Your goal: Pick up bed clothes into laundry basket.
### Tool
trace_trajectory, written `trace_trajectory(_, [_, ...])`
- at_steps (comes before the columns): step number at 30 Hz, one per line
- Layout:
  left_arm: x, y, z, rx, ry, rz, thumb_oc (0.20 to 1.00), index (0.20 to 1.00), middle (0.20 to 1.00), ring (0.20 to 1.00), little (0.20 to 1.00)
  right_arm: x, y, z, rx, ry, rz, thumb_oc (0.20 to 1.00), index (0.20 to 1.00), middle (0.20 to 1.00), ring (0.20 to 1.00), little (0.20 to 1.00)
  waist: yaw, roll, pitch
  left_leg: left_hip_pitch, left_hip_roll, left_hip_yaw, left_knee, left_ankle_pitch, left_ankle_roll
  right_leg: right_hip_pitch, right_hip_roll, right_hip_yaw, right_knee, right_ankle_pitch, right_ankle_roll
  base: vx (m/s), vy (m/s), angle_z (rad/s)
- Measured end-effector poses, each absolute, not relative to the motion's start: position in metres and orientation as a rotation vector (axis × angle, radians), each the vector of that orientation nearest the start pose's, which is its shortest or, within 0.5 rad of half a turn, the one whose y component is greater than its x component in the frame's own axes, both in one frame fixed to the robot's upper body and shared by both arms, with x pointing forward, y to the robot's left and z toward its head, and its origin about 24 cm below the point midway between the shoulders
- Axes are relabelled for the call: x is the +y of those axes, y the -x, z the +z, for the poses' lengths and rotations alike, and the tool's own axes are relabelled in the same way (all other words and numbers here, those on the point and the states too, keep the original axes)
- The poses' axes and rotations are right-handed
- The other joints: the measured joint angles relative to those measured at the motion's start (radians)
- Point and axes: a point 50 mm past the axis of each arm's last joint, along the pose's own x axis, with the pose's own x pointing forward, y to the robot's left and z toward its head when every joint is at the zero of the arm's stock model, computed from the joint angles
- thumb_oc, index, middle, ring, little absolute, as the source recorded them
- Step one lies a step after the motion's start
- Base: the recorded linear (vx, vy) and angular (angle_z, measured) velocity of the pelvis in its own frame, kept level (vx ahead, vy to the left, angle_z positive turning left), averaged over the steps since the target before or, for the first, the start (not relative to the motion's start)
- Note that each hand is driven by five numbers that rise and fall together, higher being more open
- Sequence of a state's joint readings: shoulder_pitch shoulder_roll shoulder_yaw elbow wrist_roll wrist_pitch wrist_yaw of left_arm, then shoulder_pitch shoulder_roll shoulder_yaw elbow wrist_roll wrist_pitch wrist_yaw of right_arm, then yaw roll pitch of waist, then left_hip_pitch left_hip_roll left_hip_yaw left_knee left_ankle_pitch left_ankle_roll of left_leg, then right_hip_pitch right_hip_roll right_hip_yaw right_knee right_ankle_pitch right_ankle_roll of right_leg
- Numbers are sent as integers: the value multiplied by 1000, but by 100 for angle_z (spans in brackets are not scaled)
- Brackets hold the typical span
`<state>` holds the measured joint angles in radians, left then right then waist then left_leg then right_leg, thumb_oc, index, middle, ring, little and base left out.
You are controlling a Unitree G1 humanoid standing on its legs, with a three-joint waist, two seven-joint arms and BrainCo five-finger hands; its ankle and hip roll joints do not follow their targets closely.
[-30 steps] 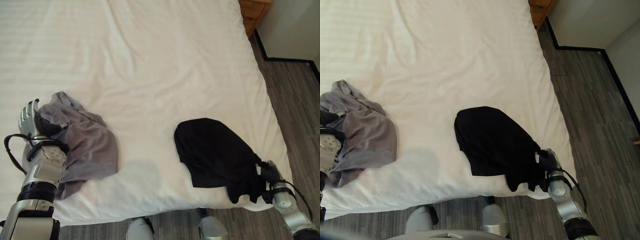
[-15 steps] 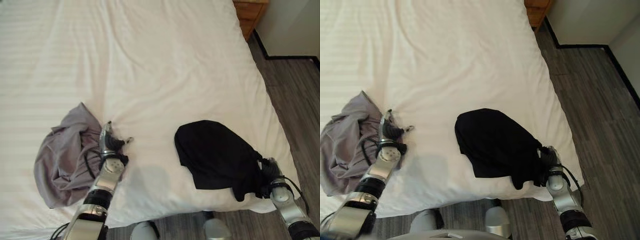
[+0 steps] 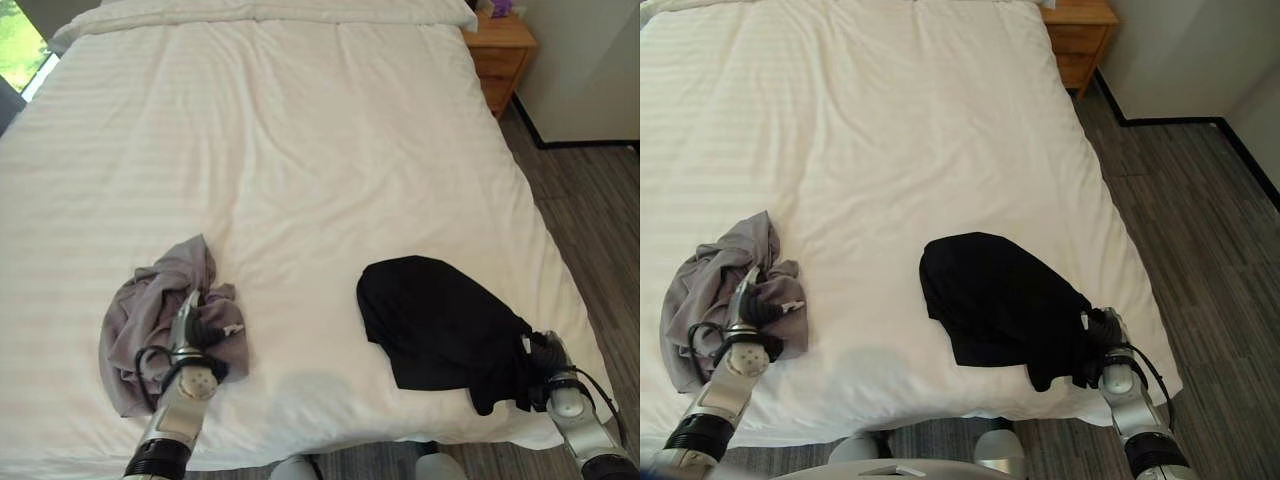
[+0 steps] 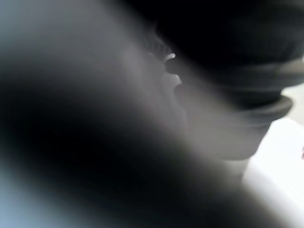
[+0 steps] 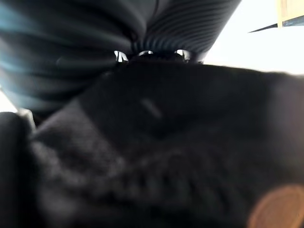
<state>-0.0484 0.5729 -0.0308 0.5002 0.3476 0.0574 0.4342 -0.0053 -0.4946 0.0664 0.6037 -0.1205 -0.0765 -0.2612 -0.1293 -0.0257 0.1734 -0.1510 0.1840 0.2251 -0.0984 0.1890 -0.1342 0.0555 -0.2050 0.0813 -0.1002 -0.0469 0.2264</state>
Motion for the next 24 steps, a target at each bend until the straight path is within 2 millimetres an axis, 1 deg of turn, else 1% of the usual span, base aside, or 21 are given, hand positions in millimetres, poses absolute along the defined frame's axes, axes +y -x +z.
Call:
trace_trajectory(2, [335,-228,6,355,-1137,477,1000,1000,1000,1000,1000,-297,-209,-41,463,685,-273,200,200,200,200,200,0,2,-9,0,-3,-4,0,-1,-2,2,-2,-3,0,0,0,5,28,6])
trace_trajectory(3, [346,-226,5,396,-1210,488,1000,1000,1000,1000,1000,-298,-210,-40,458,689,-273,200,200,200,200,200,-1,4,-10,0,-3,-4,0,-1,-2,2,-2,-3,0,0,0,0,0,0])
trace_trajectory(4, [352,-225,5,421,-1250,495,1000,1000,1000,1000,1000,-299,-209,-39,455,698,-269,200,200,200,200,200,-2,6,-10,0,-3,-4,-1,-1,-1,1,-3,-3,0,0,0,0,0,0])
trace_trajectory(6, [365,-220,-1,502,-1350,479,1000,1000,1000,1000,1000,-299,-208,-38,442,711,-252,200,200,200,200,200,-3,11,-11,-2,-3,-5,-1,-1,-2,0,-3,-4,-1,0,0,-37,42,0])
trace_trajectory(7, [367,-219,-4,529,-1374,468,1000,1000,1000,1000,1000,-301,-207,-36,436,722,-248,200,200,200,200,200,-5,14,-12,-4,-4,-4,-1,-1,-2,-4,-4,-4,-1,0,0,-54,44,-2])
trace_trajectory(8, [370,-220,-8,562,-1433,432,1000,1000,1000,1000,1000,-303,-207,-32,422,742,-237,200,200,200,200,200,-2,22,-17,-17,-3,-3,-1,-1,-2,-17,-4,-4,-1,1,-1,-62,36,-4])
trace_trajectory(10, [372,-220,-11,593,-1451,419,1000,1000,1000,1000,1000,-305,-208,-29,407,764,-227,200,200,200,200,200,-9,28,-22,-34,-3,2,0,1,1,-38,-4,2,1,6,-1,-105,52,-6])
trace_trajectory(11, [373,-221,-11,601,-1455,418,1000,1000,1000,1000,1000,-305,-209,-27,397,776,-223,200,200,200,200,200,-11,31,-24,-43,-3,3,0,4,4,-48,-4,3,1,7,-1,-112,40,-9])
trace_trajectory(13, [374,-229,-9,629,-1482,402,1000,1000,1000,1000,1000,-307,-214,-19,362,820,-198,200,200,200,200,200,-13,37,-24,-80,-4,7,2,15,10,-89,-4,10,1,16,2,-100,40,-6])
trace_trajectory(14, [375,-231,-7,629,-1486,404,1000,1000,1000,1000,1000,-306,-217,-16,352,823,-195,200,200,200,200,200,-17,35,-18,-82,-5,8,5,17,13,-91,-4,11,1,18,3,-67,38,0])
trace_trajectory(15, [375,-231,-8,634,-1494,395,896,896,896,896,896,-306,-218,-16,352,824,-193,200,200,200,200,200,-23,27,-13,-83,-5,7,5,17,12,-92,-5,10,1,18,3,-52,26,-1])
trace_trajectory(16, [376,-229,-10,647,-1500,385,376,376,376,376,376,-305,-218,-16,352,824,-192,200,200,200,200,200,-24,24,-11,-85,-5,8,5,15,10,-95,-6,10,1,18,4,-37,17,-2])
trace_trajectory(17, [375,-228,-13,659,-1499,380,200,200,200,200,200,-305,-219,-15,349,824,-191,200,200,200,200,200,-25,26,-10,-87,-5,10,4,14,9,-100,-6,12,1,18,4,-17,36,-4])
trace_trajectory(19, [371,-226,-20,682,-1464,378,200,200,200,200,200,-305,-222,-13,343,829,-190,200,200,200,200,200,-27,35,-11,-89,-2,11,0,7,9,-103,-4,13,1,18,4,13,35,-4])
trace_trajectory(24, [373,-226,-20,719,-1410,368,200,200,200,200,200,-305,-223,-12,345,828,-176,200,200,200,200,200,-32,41,-14,-85,-2,12,0,6,7,-100,-4,14,1,18,4,45,23,-1])
